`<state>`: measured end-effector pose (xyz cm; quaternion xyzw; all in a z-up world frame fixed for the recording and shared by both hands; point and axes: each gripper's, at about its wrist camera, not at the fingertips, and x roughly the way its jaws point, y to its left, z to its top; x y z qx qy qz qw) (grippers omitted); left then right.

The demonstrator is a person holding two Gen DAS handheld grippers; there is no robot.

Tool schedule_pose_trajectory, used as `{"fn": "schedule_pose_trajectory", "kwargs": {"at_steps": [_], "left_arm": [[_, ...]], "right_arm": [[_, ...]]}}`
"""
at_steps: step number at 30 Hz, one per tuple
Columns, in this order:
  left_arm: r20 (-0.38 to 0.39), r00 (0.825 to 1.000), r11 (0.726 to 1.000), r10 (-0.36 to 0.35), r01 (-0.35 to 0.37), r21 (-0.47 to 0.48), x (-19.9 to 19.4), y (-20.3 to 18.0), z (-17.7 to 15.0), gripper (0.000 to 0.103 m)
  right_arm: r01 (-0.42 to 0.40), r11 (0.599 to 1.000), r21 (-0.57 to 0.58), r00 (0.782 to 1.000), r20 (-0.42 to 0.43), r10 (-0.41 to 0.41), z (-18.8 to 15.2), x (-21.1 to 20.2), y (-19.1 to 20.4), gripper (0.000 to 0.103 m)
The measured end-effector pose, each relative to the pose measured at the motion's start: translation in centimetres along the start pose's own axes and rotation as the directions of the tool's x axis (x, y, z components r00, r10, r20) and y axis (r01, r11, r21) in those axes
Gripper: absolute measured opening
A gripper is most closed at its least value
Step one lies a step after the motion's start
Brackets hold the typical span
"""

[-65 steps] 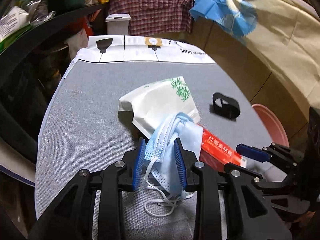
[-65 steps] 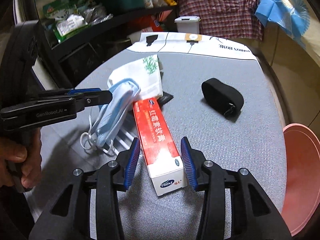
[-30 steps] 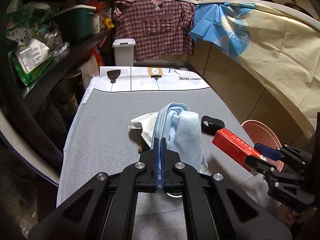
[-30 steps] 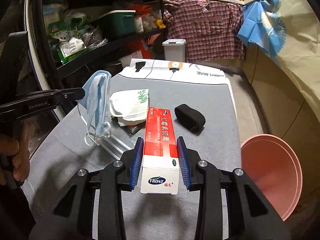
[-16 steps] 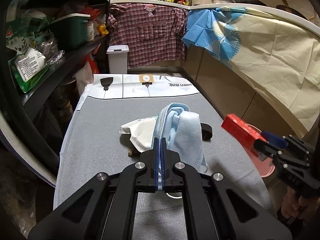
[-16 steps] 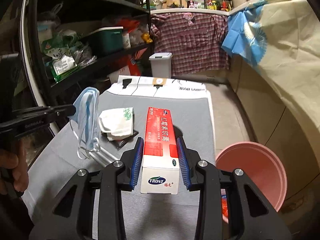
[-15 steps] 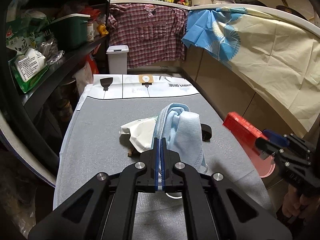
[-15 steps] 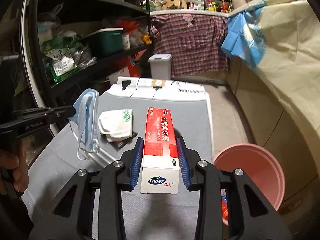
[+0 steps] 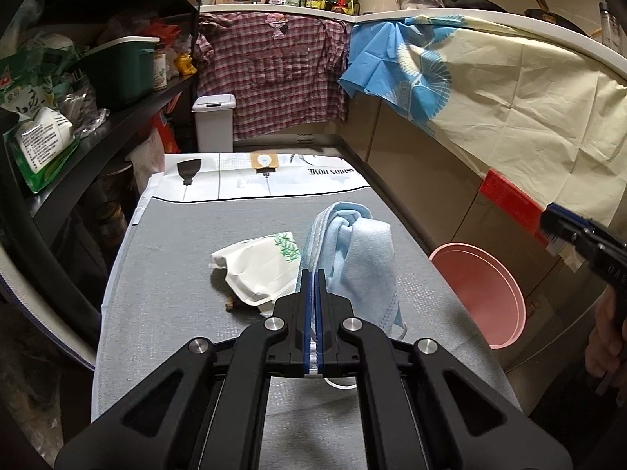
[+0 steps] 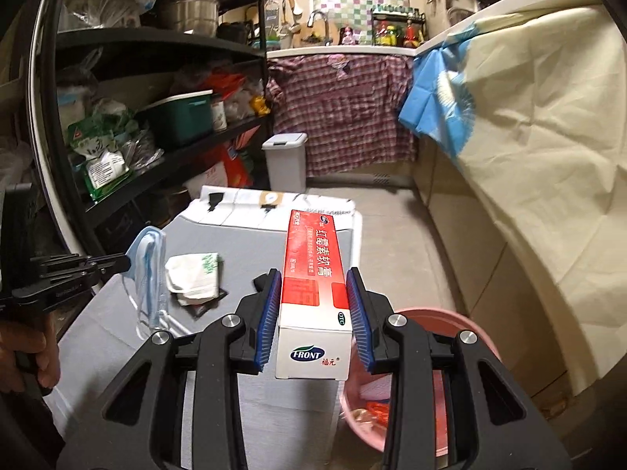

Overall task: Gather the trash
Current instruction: 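Carry the face mask and toothpaste box over the pink bucket with both tools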

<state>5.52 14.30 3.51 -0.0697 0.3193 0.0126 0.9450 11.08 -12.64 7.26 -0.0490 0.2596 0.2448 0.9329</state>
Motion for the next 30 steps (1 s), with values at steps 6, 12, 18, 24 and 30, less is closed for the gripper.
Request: {"fn": "schedule_pose_trajectory", "kwargs": {"at_steps": [6,12,18,24,30], "left_arm": [[-0.001,1.0,1.0,-0.01,0.01,0.025,0.3,-1.4,0.0,0.001],[-0.013,1.0,0.998,-0.028,0.028,0.058,1.1,-3.8,-0.1,0.001],[-0.026,0.998,0.995,-0.057,0.059,0.085,1.9,-7.0,0.0,0.001],[-0.04,0.996,0.988,-0.079,0.083,0.127,3.1,-10.8,0.0,0.001],[-0.06,0.994,0.99,-0.094,0.1,0.1,5.0,-13.0,0.6,0.001]], "right_arm": [[0.047,0.998,0.048,0.999,0.017,-0.047,-1.2,-1.0,-3.1,0.035],[0.085,0.99,0.112,0.996,0.01,-0.086,-2.3,-1.0,-5.7,0.035],[0.114,0.983,0.145,0.993,0.005,-0.116,-2.7,-0.8,-7.8,0.035],[0.143,0.978,0.152,0.989,0.018,-0.147,-3.0,-1.2,-9.3,0.035],[0.162,0.969,0.188,0.985,0.022,-0.169,-3.0,-1.5,-11.1,0.035]]}}
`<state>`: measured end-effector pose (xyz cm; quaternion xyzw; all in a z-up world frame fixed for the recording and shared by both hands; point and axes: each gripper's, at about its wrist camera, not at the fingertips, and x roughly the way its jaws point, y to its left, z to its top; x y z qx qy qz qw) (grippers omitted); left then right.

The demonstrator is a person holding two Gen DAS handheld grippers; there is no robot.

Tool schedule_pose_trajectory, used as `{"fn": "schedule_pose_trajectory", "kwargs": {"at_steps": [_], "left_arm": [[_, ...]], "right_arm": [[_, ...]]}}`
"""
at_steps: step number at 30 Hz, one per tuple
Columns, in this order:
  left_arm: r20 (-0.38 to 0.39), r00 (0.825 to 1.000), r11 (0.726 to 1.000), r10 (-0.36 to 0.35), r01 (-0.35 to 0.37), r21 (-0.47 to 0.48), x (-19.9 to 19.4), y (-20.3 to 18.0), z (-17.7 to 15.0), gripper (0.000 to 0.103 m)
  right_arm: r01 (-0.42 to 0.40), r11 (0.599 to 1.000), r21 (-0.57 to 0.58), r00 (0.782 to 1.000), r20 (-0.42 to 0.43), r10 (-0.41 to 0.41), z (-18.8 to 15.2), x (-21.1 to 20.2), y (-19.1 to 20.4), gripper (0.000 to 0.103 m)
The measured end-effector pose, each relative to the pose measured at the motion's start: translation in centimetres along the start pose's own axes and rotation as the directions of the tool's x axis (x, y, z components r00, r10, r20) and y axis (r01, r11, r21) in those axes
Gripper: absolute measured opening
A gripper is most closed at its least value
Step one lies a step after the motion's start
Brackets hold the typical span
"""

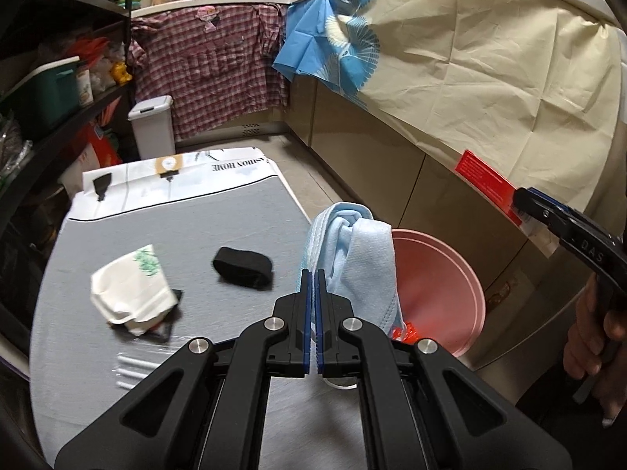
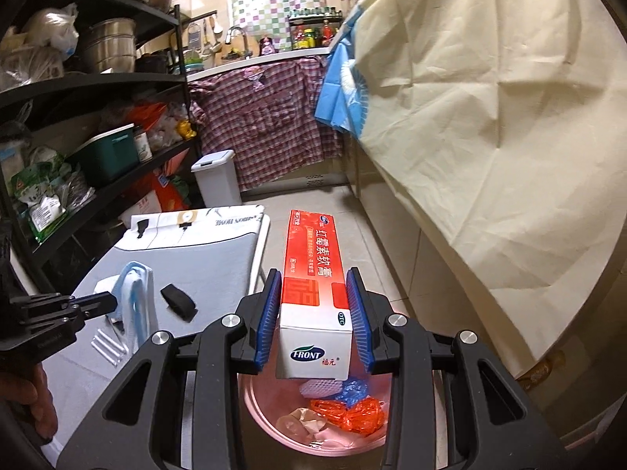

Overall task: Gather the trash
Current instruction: 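Carry the face mask and toothpaste box over the pink bucket with both tools, then open both tools to drop the mask and toothpaste box into the bucket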

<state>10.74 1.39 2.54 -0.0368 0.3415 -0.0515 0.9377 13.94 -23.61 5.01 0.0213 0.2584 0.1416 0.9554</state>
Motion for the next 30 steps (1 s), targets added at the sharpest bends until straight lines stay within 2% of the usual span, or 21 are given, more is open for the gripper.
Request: {"fn": "schedule_pose_trajectory", "kwargs": {"at_steps": [10,20,30], "left_arm": [[-0.014,1.0,0.999,-0.024,0.024,0.029,2.8,-2.9,1.4,0.001],[-0.064,0.996,0.997,-0.064,0.067,0.043,7.1,-5.8,1.4,0.001],[-0.126,0.99,0.995,-0.065,0.075,0.07,11.1,-7.6,1.0,0.002]], "right_arm": [[0.036,0.999,0.041,0.999,-0.038,-0.034,-0.3,1.3,-2.0,0.035],[0.041,0.998,0.055,0.996,-0.085,-0.036,-0.5,3.1,-3.0,0.035],[0.052,0.996,0.073,0.991,-0.128,-0.042,-0.8,5.1,-3.8,0.035]]}}
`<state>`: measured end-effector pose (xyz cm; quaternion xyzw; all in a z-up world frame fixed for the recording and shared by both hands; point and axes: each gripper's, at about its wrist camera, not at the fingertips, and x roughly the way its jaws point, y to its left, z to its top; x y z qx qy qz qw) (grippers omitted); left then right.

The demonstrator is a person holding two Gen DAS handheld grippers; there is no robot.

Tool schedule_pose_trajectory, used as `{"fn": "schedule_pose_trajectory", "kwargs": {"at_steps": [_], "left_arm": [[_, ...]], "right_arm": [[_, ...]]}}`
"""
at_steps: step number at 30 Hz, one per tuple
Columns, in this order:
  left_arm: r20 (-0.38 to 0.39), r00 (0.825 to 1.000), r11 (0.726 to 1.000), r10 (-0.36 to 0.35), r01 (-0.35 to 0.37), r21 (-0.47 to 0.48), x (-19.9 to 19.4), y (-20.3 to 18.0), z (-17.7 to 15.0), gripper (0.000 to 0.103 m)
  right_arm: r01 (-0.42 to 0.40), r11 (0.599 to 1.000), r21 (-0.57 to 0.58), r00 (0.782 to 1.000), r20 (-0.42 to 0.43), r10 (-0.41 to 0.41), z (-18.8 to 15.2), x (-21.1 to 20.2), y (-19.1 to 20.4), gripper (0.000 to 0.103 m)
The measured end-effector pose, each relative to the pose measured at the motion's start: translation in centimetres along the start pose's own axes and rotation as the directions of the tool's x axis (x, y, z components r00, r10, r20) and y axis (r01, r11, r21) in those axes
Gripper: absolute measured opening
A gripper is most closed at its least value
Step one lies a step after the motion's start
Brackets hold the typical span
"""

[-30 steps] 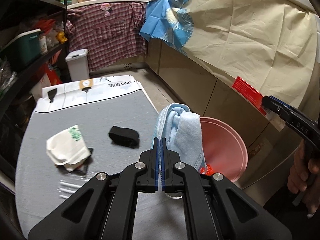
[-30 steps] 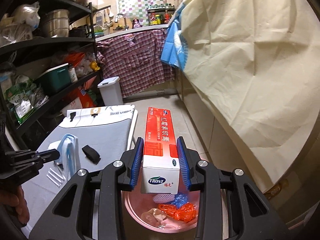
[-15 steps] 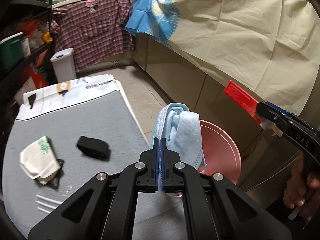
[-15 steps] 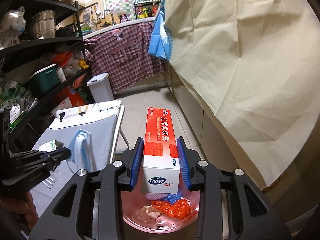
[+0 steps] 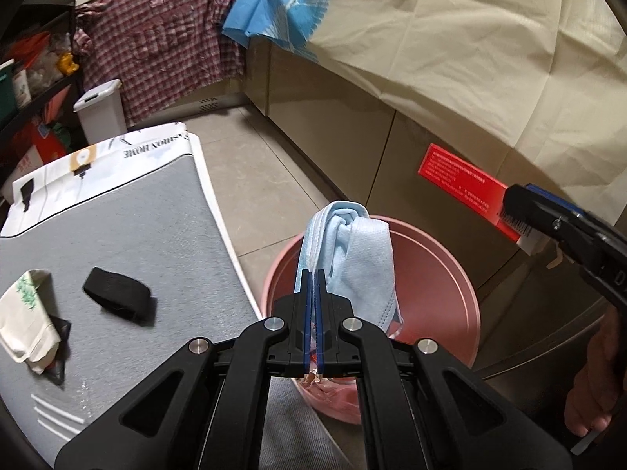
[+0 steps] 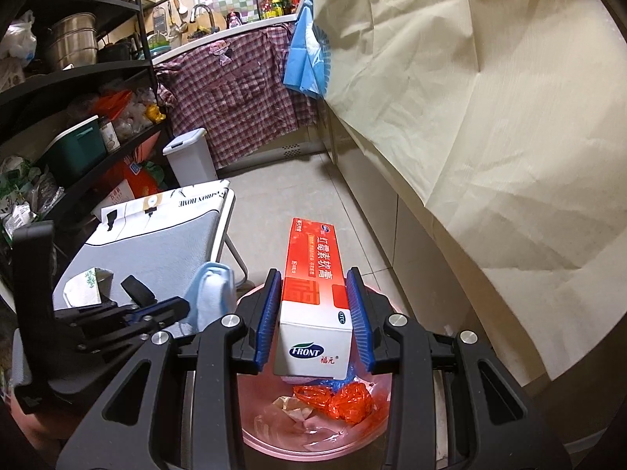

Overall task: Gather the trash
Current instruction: 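Open both tools to drop the mask and toothpaste box into the bucket, then move the left tool to the white paper bag while the right tool moves to the black strap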

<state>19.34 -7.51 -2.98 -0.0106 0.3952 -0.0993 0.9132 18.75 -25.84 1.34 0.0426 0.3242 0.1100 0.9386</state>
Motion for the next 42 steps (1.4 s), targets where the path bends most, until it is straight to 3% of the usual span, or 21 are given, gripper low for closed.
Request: {"fn": "schedule_pose_trajectory", "kwargs": {"at_steps": [2,5,17,26,31,36,42], "left_arm": [[-0.018,1.0,1.0,-0.011,0.011,0.002,0.5,-0.2,0.0,0.003],[-0.03,0.999,1.0,-0.015,0.015,0.0,0.7,-0.1,-0.1,0.009],[0.017,1.0,1.0,-0.014,0.015,-0.026,-2.8,1.2,-1.1,0.009],[0.063,0.997,0.998,0.036,-0.032,-0.057,-8.7,5.7,-1.7,0.009],[0.095,0.992,0.996,0.077,-0.071,-0.06,-12.8,9.1,-1.6,0.009],[0.118,0.985,0.99,0.123,-0.113,-0.086,-16.0,13.0,-1.6,0.009],[0.132,0.976,0.98,0.173,-0.158,-0.12,-17.6,17.7,-2.3,0.009]], "right_arm": [[0.004,1.0,0.0,1.0,-0.014,-0.004,-0.1,0.3,-0.1,0.037],[0.017,1.0,-0.007,0.998,-0.063,-0.017,-0.5,1.4,-0.1,0.048],[0.018,1.0,-0.02,0.999,-0.031,-0.018,-0.4,0.8,0.1,0.049],[0.002,0.998,-0.065,1.0,-0.004,-0.002,-0.4,-0.7,1.6,0.048],[-0.015,0.997,-0.075,1.0,0.021,0.016,-0.2,-1.8,2.8,0.043],[-0.032,0.994,-0.107,0.999,0.038,0.037,-0.2,-2.7,4.3,0.025],[-0.058,0.991,-0.117,0.995,0.07,0.066,0.0,-3.3,6.2,0.023]]}}
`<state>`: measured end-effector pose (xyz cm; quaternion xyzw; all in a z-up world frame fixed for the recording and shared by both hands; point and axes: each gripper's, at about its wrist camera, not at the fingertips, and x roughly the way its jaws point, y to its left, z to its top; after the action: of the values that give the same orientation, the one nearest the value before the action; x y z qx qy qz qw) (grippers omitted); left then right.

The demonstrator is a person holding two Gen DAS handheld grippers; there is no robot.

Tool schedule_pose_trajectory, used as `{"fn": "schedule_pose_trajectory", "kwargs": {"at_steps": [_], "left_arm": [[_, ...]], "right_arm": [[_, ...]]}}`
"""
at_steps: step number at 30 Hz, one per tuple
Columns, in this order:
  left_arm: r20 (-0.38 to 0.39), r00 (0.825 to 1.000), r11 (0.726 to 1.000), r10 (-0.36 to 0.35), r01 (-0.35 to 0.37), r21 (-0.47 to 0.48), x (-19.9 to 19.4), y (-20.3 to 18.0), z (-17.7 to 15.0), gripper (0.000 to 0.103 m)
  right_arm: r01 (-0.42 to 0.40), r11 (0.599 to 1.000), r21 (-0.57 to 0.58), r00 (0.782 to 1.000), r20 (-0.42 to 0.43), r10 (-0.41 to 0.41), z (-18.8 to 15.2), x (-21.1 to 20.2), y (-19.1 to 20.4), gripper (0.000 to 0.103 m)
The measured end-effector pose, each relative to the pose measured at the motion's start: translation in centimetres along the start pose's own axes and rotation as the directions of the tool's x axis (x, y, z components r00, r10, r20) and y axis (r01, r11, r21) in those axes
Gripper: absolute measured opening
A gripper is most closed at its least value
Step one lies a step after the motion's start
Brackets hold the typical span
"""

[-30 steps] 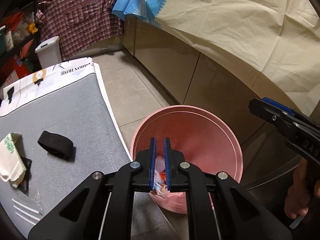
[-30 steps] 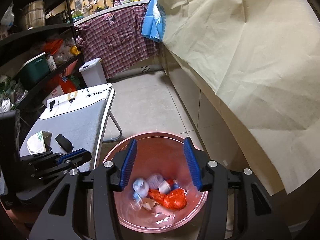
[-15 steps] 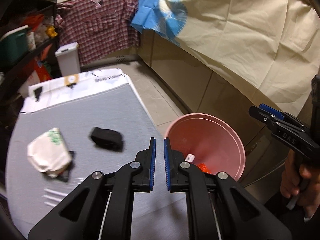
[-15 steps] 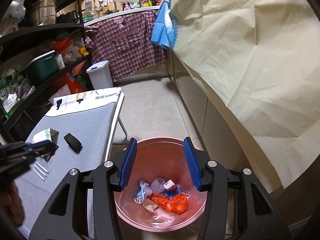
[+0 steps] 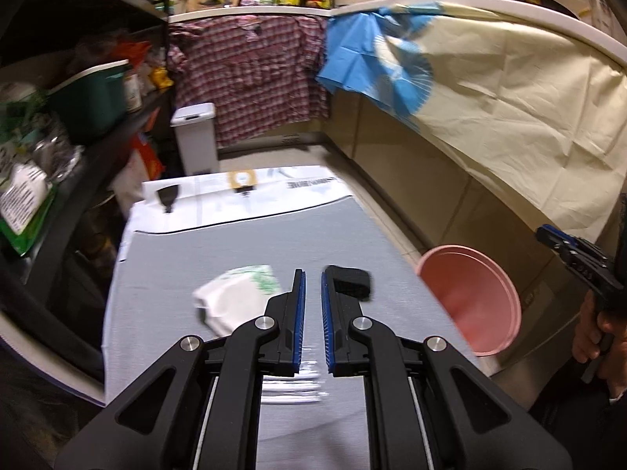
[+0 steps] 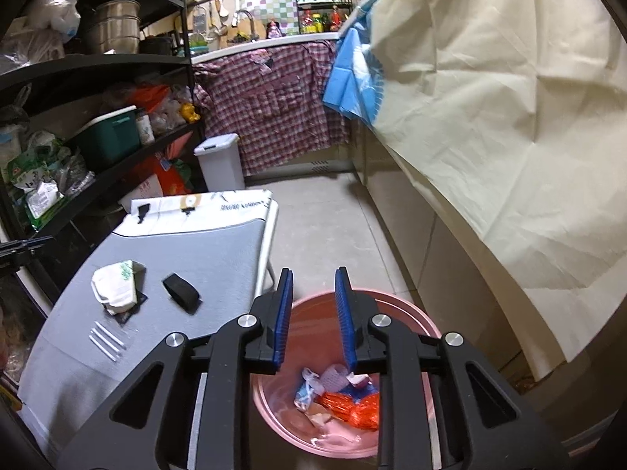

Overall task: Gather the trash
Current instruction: 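Move the left tool to the white paper bag while the right tool moves to the black strap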

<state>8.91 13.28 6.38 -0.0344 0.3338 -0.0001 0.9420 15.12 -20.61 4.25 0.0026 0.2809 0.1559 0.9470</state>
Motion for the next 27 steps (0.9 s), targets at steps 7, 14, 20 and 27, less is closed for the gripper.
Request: {"fn": "schedule_pose_trajectory", "kwargs": {"at_steps": [7,14,20,27], "left_arm": [[-0.024,0.999,0.989,0.044,-0.047,-0.143,2.6,4.7,-1.9,0.009],[-0.027,0.997,0.972,0.065,-0.07,-0.224,3.9,7.7,-2.3,0.009],[-0.062,0.997,0.965,0.051,-0.065,-0.254,5.4,9.2,-3.0,0.012],[-0.092,0.995,0.963,0.046,-0.068,-0.259,7.2,9.7,-3.7,0.031]], "right_arm": [[-0.033,0.997,-0.072,0.999,-0.015,0.032,0.2,1.5,3.6,0.023],[-0.097,0.991,-0.097,0.995,-0.034,0.095,0.6,3.8,6.7,0.023],[-0.174,0.973,-0.151,0.983,-0.093,0.161,0.3,7.4,10.7,0.023],[-0.196,0.957,-0.212,0.975,-0.143,0.168,-1.0,11.1,14.4,0.038]]}}
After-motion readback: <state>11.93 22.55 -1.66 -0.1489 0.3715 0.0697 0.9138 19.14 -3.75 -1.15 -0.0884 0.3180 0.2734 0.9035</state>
